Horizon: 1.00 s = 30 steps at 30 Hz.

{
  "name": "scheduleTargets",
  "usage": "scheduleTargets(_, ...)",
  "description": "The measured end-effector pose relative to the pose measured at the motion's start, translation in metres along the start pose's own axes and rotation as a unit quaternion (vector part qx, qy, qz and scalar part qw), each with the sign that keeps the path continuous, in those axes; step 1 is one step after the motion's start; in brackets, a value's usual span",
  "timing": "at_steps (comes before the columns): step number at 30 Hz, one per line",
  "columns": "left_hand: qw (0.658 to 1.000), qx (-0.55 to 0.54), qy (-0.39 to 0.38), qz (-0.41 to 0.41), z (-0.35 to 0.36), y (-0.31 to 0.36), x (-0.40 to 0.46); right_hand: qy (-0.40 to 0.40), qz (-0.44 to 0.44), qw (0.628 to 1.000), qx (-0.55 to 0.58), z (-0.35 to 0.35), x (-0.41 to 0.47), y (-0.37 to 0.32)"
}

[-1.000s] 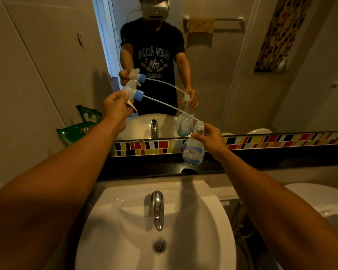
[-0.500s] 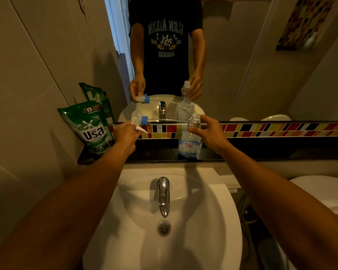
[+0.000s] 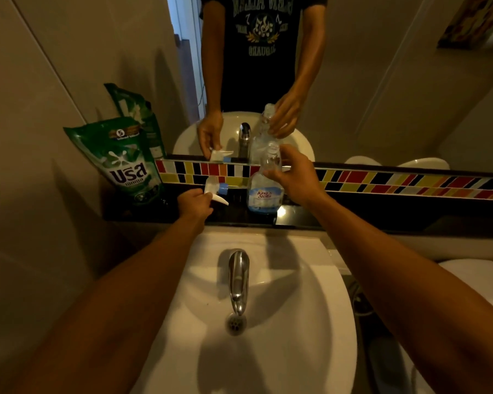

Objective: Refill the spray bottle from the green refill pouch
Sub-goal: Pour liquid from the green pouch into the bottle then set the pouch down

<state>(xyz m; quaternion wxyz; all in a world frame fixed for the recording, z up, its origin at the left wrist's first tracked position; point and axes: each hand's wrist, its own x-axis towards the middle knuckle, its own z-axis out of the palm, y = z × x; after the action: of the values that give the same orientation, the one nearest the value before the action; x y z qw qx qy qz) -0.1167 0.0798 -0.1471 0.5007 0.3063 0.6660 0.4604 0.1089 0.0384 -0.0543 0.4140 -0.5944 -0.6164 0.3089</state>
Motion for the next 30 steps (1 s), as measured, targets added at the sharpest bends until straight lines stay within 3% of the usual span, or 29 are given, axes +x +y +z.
scheduleTargets(7,0.985,0.164,0.024,0.057,0.006,-0.02,0.013,-0.031,0.034,0.999,-0.025,0.005,0.006,0.024)
scheduleTargets(17,0.957,0.264,0.029,0.114,0.009,-0.027,0.009,-0.017,0.053,0.998,0.02,0.016,-0.002,0.029)
scheduleTargets(19,0.953,0.272,0.028,0.13,0.005,-0.024,0.007,0.012,0.042,0.998,0.039,0.019,-0.007,0.029)
scheduleTargets(24,0.938,0.281,0.049,0.198,-0.018,-0.005,-0.003,0.224,0.002,0.975,-0.002,0.035,-0.031,0.026)
scheduleTargets(30,0.91,0.289,0.074,0.288,-0.067,0.016,-0.019,0.19,-0.069,0.979,-0.015,0.077,-0.052,0.009)
